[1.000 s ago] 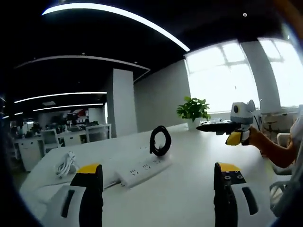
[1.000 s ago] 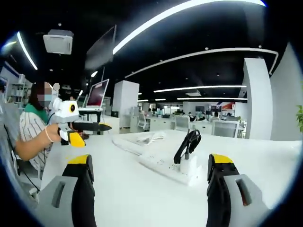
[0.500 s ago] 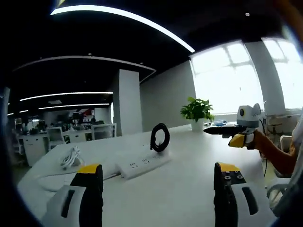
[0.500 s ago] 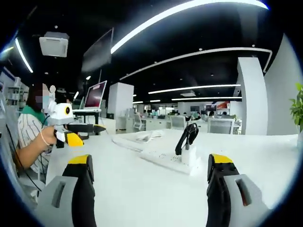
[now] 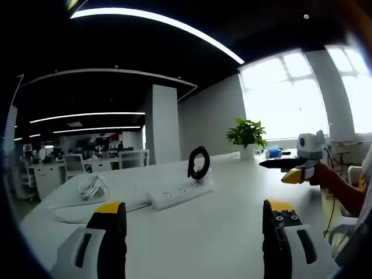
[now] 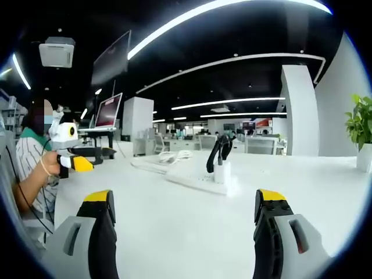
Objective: Straighten the power strip on the desk, plug the charger into it
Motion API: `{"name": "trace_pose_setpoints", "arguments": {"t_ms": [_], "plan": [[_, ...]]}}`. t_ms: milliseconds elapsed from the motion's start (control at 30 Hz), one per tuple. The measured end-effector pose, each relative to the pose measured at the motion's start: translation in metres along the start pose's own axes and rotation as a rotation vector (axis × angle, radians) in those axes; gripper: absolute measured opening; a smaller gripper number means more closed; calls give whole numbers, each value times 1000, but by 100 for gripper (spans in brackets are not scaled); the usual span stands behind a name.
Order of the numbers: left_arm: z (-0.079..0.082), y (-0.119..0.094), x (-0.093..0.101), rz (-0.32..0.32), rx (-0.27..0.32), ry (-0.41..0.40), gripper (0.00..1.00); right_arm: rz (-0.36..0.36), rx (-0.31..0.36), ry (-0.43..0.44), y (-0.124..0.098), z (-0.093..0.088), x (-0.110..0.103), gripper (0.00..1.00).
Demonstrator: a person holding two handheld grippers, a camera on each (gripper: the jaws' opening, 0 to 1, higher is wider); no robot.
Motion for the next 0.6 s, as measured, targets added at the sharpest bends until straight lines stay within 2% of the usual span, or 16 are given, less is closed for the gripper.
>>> {"name": "trace_pose_setpoints", "arguments": {"t_ms": [167,600], "plan": [[-2,-1,1,15,-5,4,99,-2,-2,20,-2,-4,-1,99],[-14,-16,-1,86,-6,-7,99,-65,-4,-24,-14,2,-1,98]]}}
Point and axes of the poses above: the point that each gripper's makers call its tool centre point, and the gripper's own axes: y roughly forward along the fingers, x roughly to its right, z roughly out of its top, the point moved 2 cm from there along -y, roughly backward along the fingers, and after that the axes turned 7 degrees about x, right-handed, at the moved point
